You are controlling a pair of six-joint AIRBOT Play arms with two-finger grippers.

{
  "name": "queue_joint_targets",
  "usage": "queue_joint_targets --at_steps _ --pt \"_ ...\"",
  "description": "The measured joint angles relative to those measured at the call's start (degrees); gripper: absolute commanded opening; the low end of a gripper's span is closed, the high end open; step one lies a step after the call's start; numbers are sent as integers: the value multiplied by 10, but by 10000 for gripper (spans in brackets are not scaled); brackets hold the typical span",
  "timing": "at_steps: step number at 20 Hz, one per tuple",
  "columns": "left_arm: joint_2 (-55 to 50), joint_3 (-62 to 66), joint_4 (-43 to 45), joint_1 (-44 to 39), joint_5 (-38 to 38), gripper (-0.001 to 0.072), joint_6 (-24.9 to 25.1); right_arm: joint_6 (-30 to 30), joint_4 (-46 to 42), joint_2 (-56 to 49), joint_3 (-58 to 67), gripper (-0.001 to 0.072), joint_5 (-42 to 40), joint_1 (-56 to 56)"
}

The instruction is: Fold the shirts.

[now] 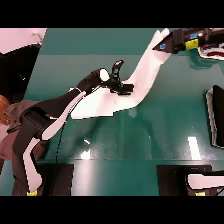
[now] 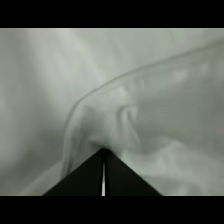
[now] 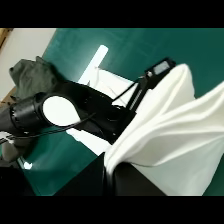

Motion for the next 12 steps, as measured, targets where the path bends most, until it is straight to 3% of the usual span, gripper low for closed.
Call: queue_joint_targets --at_steps 5,12 --pt "14 8 13 30 -30 26 0 -4 13 -1 5 23 -39 54" --pt "177 10 89 207 -121 27 29 -27 19 -61 6 47 -100 187"
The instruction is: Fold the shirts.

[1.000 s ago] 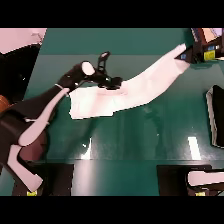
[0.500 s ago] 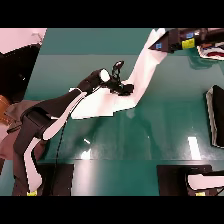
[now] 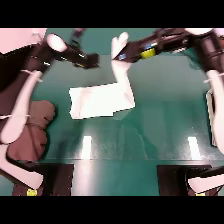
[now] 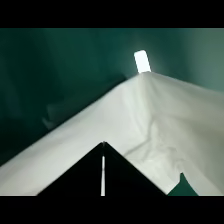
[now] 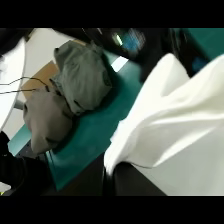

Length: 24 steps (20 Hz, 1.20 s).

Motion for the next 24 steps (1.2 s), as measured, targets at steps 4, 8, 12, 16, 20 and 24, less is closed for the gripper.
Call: queue_joint_targets --at_steps 4,8,12,16,20,24 --pt "96 0 26 105 -37 27 11 -29 -1 -69 0 483 -92 104" --pt "151 0 35 169 -71 27 14 -65 -14 -106 0 408 -125 139" --pt "169 0 37 186 -108 26 24 -53 -69 -89 -28 408 -65 79" --pt "174 0 38 178 -129 26 28 -23 -99 -40 -154 465 -37 -42" --pt "173 -2 40 153 -129 26 35 1 -105 -17 -281 581 -41 -147" --pt "167 -4 40 126 -122 27 40 0 -80 -40 -328 580 -44 -177"
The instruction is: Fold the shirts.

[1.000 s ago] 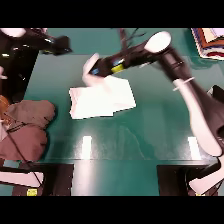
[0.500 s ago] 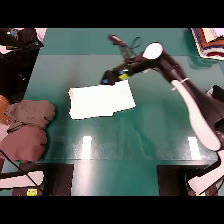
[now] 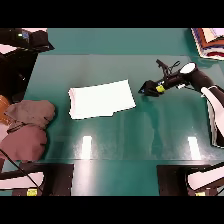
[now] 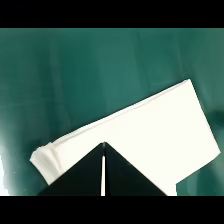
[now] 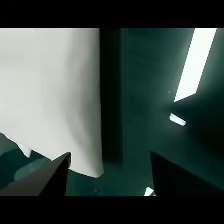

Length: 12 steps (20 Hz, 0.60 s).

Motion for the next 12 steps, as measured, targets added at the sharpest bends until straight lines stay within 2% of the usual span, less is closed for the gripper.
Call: queue_joint_targets --at_steps 5,6,9,12 --pt "-10 -2 0 -26 5 26 2 -17 75 -67 32 569 -5 36" --pt "-12 -2 0 -29 5 26 2 -18 84 -84 49 518 -2 48" --pt "-14 -2 0 -38 5 26 2 -20 95 -133 109 20 5 84" --pt "-16 -2 -2 -43 -7 26 2 -21 101 -162 160 23 10 106"
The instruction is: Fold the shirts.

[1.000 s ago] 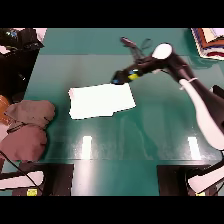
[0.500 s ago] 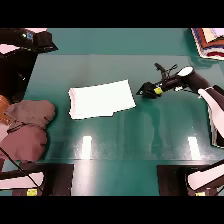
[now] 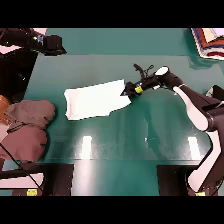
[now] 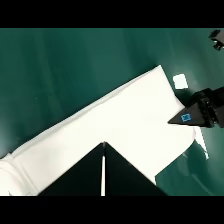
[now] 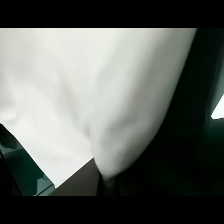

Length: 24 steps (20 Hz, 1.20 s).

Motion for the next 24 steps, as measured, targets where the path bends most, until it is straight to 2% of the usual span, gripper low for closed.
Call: queue_joint_targets --at_steps 3,7,17,20,24 --pt "0 0 1 -9 -13 25 0 -1 2 4 30 23 -1 -9" --pt "0 0 2 -38 -20 25 0 -1 1 60 39 23 0 -86" --pt "0 0 3 -153 17 26 4 5 0 290 -115 23 -78 -490" --pt "0 0 2 -177 44 26 4 4 -8 323 -137 23 -90 -594" --pt "0 0 2 -189 66 26 4 4 -12 338 -124 23 -87 -663"
